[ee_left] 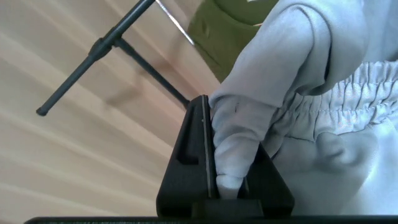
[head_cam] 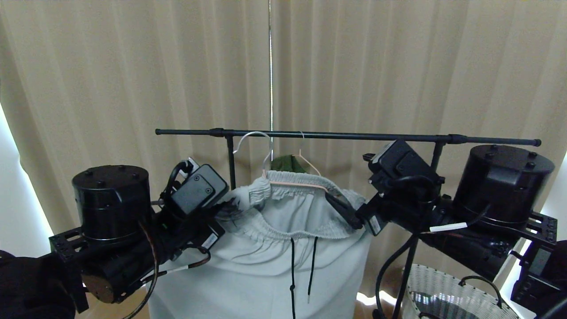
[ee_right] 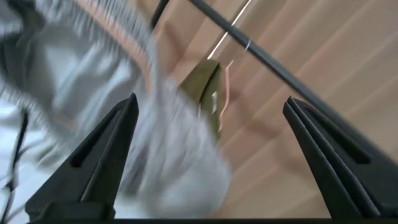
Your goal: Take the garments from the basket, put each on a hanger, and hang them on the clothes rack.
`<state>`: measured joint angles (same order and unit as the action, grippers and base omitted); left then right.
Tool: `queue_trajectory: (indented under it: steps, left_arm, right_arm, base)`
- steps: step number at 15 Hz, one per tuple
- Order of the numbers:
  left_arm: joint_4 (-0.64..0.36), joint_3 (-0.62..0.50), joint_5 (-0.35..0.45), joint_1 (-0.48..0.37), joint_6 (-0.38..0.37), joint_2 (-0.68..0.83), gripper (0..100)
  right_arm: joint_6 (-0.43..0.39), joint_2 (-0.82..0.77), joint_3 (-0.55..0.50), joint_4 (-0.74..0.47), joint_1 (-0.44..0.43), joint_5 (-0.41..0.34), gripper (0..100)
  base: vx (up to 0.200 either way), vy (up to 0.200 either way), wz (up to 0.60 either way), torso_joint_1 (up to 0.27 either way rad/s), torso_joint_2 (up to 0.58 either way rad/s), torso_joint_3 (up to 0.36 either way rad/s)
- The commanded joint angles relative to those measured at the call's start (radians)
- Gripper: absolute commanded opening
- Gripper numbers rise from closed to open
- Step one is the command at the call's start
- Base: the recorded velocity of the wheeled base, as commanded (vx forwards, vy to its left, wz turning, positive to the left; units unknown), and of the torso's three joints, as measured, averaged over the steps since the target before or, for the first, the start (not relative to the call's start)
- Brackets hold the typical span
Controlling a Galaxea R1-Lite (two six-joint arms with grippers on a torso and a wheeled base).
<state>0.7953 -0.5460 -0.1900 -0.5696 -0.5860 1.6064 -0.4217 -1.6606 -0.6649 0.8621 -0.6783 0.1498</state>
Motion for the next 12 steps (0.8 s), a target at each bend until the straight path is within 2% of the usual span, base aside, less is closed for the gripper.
queue_trajectory:
  steps: [1, 4, 8, 12]
  left_arm:
    - [0.001, -0.003, 0.0, -0.021, -0.003, 0.018, 0]
    - [0.001, -0.006, -0.002, -0.042, -0.003, 0.017, 0]
    - [0.008, -0.003, 0.0, -0.049, -0.003, 0.004, 0]
    - [0.074, 0.02, -0.003, -0.049, -0.011, 0.0, 0]
  right_arm:
    - [-0.006, -0.016, -0.019, -0.017, -0.021, 0.004, 100]
    - [-0.02, -0.051, -0.039, -0.061, -0.024, 0.004, 100]
    - [-0.02, -0.113, -0.107, -0.061, -0.018, 0.002, 100]
    - [-0.02, -0.136, -0.127, -0.06, -0.01, 0.001, 100]
  base:
    - [0.0, 0.0, 0.0, 0.0, 0.0, 0.0]
    - [0.0, 0.0, 0.0, 0.0, 0.0, 0.0]
    - [0.0, 0.0, 0.0, 0.0, 0.0, 0.0]
    - [0.0, 0.0, 0.0, 0.0, 0.0, 0.0]
